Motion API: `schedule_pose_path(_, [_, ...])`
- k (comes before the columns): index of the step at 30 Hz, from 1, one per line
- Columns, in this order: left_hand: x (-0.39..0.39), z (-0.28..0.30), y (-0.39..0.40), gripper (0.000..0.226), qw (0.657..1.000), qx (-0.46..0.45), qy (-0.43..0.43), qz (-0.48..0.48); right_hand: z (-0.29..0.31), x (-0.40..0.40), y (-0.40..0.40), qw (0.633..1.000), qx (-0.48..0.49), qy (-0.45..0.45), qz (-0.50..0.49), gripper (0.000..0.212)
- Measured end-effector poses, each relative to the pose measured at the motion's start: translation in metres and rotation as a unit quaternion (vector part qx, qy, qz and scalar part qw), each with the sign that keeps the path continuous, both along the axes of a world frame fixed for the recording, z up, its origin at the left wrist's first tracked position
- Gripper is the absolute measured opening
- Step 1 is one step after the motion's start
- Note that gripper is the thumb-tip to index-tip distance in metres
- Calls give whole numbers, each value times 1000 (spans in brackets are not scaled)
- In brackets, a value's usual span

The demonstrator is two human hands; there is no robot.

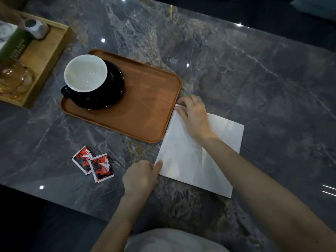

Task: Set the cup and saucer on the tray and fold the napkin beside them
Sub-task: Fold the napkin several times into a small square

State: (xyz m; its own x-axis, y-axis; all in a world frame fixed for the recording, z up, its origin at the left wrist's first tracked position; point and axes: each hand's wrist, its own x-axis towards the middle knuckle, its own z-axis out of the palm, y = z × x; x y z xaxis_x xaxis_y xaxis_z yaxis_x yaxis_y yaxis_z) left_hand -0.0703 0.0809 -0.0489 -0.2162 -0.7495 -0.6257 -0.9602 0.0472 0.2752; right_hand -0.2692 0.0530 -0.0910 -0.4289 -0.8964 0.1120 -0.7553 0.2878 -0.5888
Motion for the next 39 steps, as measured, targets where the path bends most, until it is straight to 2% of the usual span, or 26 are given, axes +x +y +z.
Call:
schedule_pose_path(2, [-7,7,-4,43,997,-48,-30,-44,8,1,9,998,-52,-33,-33,13])
schedule_pose_path(3, [-13,12,-5,39,995,-84,-9,-59,13,3,15,993,-79,-61,-63,14])
schedule_pose_path(6, [-42,11,0,26,955,-203,179,-122,26,15,36,959,-113,-187,-181,19])
schedule_pose_path(8, [-67,-7,-1,23,915,-254,252,-186,29,28,45,935,-103,-257,-223,21])
schedule_pose_path(9, [-80,-18,-3,31,905,-252,266,-215,30,33,47,928,-93,-279,-230,23])
schedule_pose_path(11, [-97,-36,-9,48,902,-238,233,-273,29,39,48,916,-73,-315,-237,29])
schedule_pose_path(14, [-105,-53,-12,58,897,-251,165,-324,25,39,49,908,-51,-350,-223,37])
schedule_pose_path(16, [-107,-60,-11,58,903,-258,122,-320,19,38,51,931,-27,-323,-171,42])
schedule_pose_path(18, [-106,-65,-12,61,906,-254,79,-330,11,36,54,968,19,-224,-114,49])
schedule_pose_path(20, [-104,-66,-12,63,909,-233,98,-332,3,28,62,983,66,-122,-118,58])
schedule_pose_path(23, [-104,-61,-10,64,912,-240,126,-309,-8,6,93,972,159,2,-171,66])
schedule_pose_path(26, [-104,-61,-10,63,912,-246,120,-306,-17,-11,126,938,247,106,-218,64])
schedule_pose_path(30, [-105,-58,-10,63,912,-245,103,-314,-14,-6,138,922,259,97,-270,67])
schedule_pose_path(33, [-104,-60,-9,65,912,-242,103,-315,-3,38,137,942,232,123,-211,59])
schedule_pose_path(36, [-103,-60,-9,66,908,-251,111,-317,-3,79,141,958,240,102,-119,56])
schedule_pose_path(39, [-103,-61,-10,68,905,-247,114,-326,-10,76,161,946,271,98,-149,61])
